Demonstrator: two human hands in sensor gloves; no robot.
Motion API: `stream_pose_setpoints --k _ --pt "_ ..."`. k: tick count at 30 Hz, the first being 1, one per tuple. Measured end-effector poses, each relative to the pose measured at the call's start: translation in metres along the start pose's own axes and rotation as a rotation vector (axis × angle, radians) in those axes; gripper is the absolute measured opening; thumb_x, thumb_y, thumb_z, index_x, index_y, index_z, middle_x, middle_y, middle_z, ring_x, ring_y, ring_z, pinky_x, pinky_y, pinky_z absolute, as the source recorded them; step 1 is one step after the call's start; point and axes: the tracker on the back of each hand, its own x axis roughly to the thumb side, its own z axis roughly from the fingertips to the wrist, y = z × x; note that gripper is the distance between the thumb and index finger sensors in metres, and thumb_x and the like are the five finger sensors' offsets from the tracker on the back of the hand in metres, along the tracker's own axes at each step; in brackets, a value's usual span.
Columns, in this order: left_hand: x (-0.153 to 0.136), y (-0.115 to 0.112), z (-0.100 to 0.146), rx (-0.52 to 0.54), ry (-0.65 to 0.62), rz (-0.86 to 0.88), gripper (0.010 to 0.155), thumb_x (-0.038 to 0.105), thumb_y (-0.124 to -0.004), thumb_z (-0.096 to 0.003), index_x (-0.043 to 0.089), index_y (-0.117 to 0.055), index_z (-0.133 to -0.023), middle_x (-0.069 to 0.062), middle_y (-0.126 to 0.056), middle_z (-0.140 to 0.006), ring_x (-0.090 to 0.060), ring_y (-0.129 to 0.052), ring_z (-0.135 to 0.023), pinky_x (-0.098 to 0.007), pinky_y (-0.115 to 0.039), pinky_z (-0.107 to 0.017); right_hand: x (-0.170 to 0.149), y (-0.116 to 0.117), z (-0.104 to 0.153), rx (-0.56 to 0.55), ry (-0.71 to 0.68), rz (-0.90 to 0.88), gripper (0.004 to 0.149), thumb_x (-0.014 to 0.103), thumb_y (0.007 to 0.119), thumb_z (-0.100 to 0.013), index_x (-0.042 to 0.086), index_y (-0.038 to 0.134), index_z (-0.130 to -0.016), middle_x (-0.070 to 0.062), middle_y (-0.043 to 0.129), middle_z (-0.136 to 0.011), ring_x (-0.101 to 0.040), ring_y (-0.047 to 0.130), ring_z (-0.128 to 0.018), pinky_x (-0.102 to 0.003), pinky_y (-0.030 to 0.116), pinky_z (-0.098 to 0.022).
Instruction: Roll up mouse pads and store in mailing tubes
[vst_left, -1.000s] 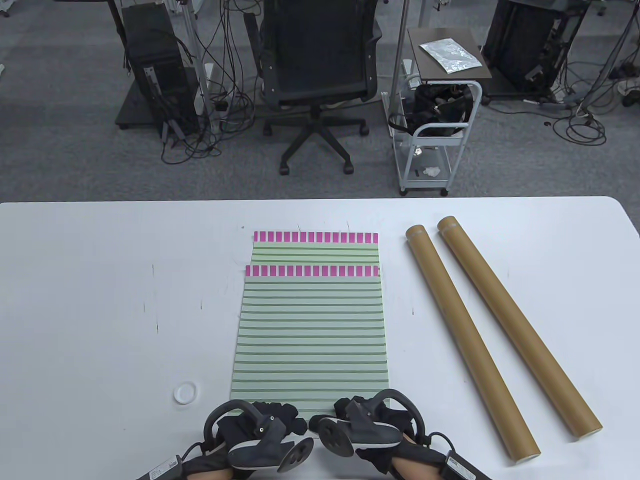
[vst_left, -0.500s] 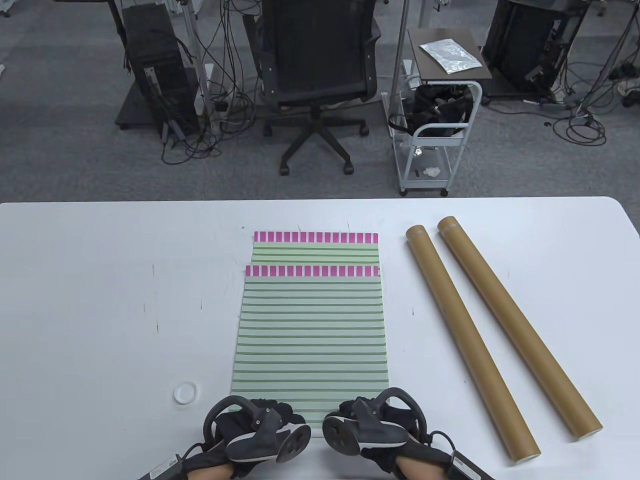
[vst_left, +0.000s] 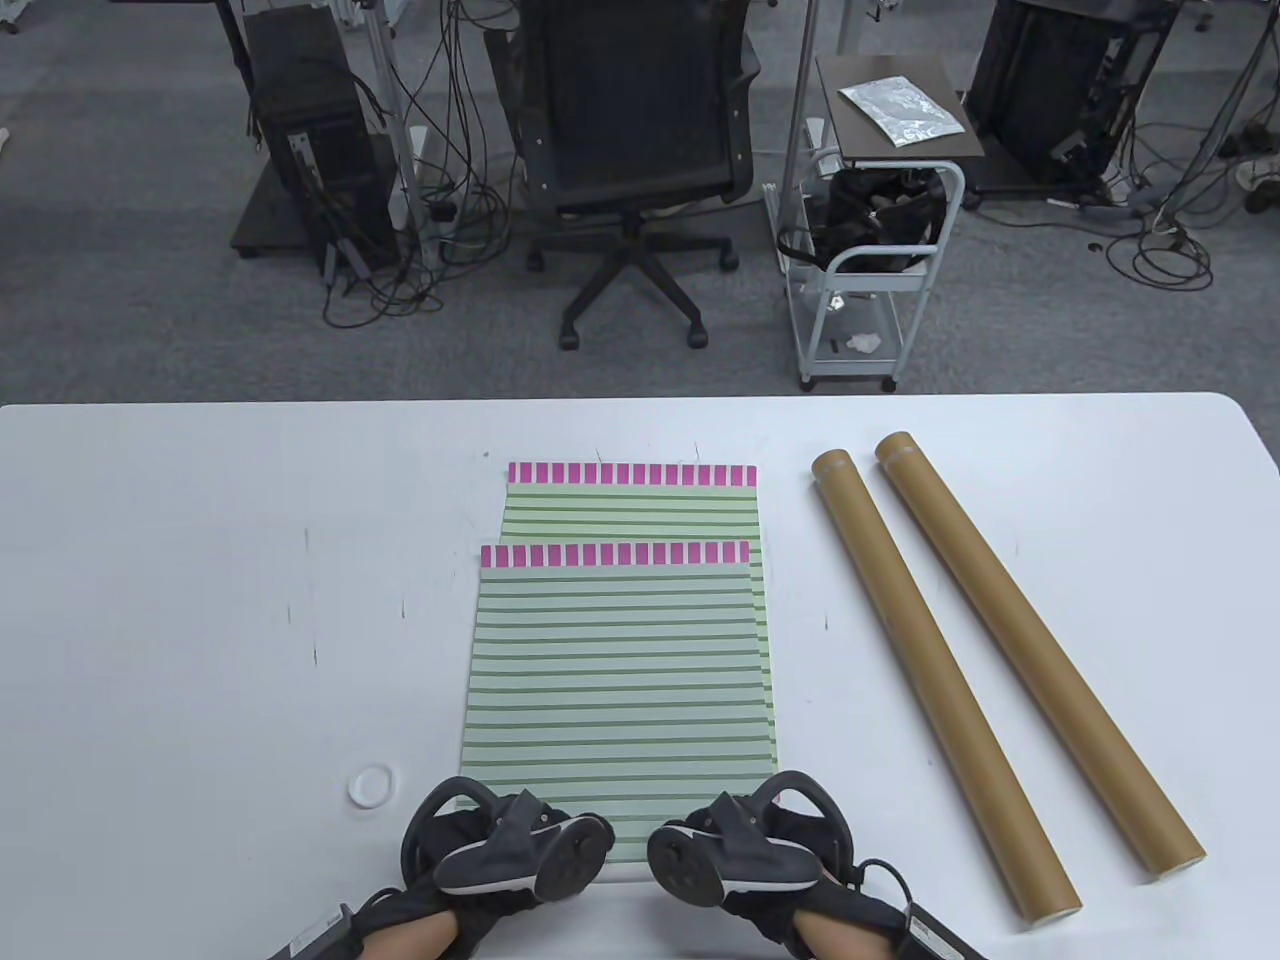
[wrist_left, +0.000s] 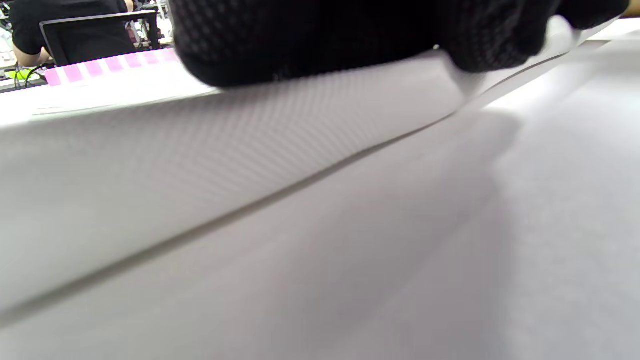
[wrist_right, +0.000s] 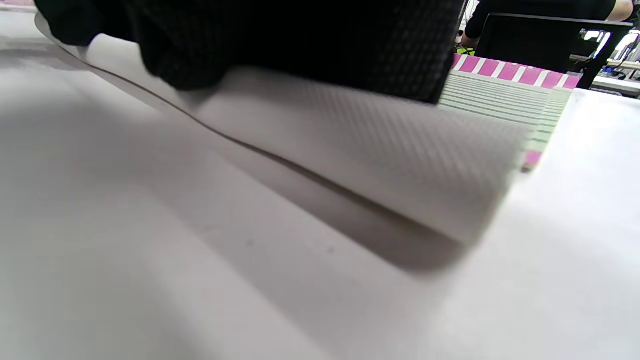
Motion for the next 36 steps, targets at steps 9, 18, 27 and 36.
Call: stream_pose_setpoints --k 9,18,27,36 --pt "0.018 -0.001 0.002 0.067 0.025 -0.161 0.042 0.044 -0.073 -0.0416 0.052 -0.067 -0.082 0.018 -0.069 -0.094 -0.008 -0.082 -0.088 -0.021 -0.083 -0.057 0.003 0.010 0.001 -0.006 0.047 0.067 0.047 0.026 0.065 -0.043 0.030 0.063 -0.090 0.006 0.077 -0.080 -0.019 0.088 -0.060 -0.032 0.081 -0.047" --pt "0.014 0.001 0.001 0.042 0.026 -0.189 0.043 0.049 -0.074 -0.0383 0.049 -0.073 -0.082 0.016 -0.087 -0.067 -0.007 -0.094 -0.058 -0.019 -0.085 -0.045 0.003 0.013 -0.003 0.039 0.114 0.124 0.046 0.029 0.062 -0.045 0.026 0.051 -0.090 0.003 0.067 -0.080 -0.019 0.082 -0.062 -0.037 0.078 -0.052" --pt "0.004 -0.002 -0.003 0.004 0.069 -0.114 0.040 0.048 -0.072 -0.0398 0.049 -0.072 -0.080 0.016 -0.089 -0.071 -0.008 -0.097 -0.059 -0.018 -0.088 -0.045 0.002 0.006 0.000 -0.032 0.030 0.096 0.042 0.027 0.072 -0.043 0.026 0.071 -0.085 0.003 0.085 -0.077 -0.019 0.092 -0.059 -0.037 0.081 -0.051" --pt "0.003 -0.003 0.000 -0.045 0.008 -0.082 0.061 0.061 -0.077 -0.0324 0.037 -0.071 -0.088 0.010 -0.087 -0.079 -0.014 -0.095 -0.068 -0.024 -0.086 -0.052 0.000 0.006 -0.001 -0.034 0.021 0.111 0.052 0.039 0.081 -0.034 0.025 0.073 -0.083 0.003 0.086 -0.077 -0.018 0.094 -0.058 -0.036 0.082 -0.049"
